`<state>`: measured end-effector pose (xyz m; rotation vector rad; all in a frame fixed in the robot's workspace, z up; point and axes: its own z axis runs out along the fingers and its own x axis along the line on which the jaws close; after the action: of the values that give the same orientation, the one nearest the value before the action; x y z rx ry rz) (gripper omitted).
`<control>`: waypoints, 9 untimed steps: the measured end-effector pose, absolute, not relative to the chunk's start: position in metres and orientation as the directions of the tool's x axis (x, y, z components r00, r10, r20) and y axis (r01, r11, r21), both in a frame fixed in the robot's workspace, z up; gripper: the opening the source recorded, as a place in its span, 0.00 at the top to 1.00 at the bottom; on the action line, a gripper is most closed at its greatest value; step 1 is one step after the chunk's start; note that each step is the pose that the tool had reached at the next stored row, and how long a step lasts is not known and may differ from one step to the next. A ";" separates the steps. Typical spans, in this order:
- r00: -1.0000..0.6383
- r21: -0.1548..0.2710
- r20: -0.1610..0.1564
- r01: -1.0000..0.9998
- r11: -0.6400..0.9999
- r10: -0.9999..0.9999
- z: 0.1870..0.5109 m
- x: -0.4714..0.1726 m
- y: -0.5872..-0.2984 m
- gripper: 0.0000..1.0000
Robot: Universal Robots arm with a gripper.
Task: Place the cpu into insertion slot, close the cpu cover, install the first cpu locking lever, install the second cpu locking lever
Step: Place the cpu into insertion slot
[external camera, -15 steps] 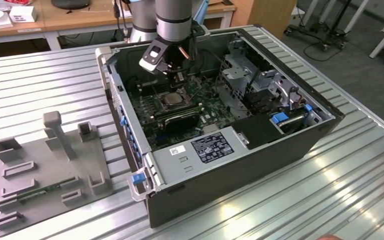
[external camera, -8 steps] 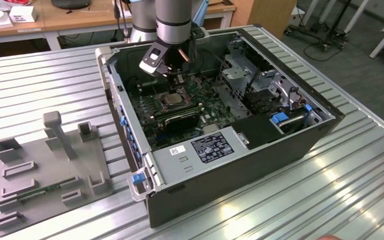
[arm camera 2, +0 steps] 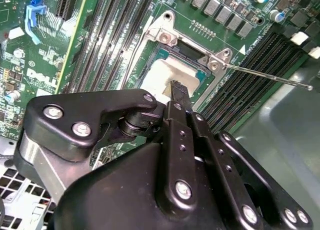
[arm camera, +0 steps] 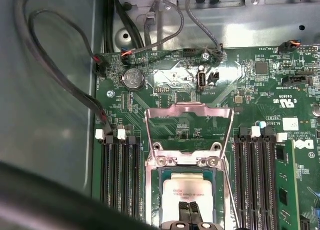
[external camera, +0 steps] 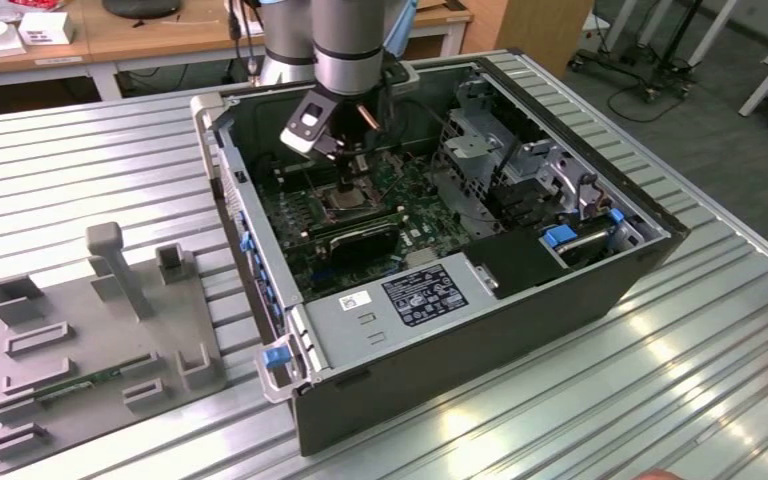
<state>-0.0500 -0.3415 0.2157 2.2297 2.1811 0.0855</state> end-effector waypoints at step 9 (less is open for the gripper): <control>0.021 0.053 0.024 0.998 -0.023 0.999 0.209 -0.050 -0.342 0.90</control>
<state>-0.0497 -0.3415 0.2093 2.2297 2.1810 0.0849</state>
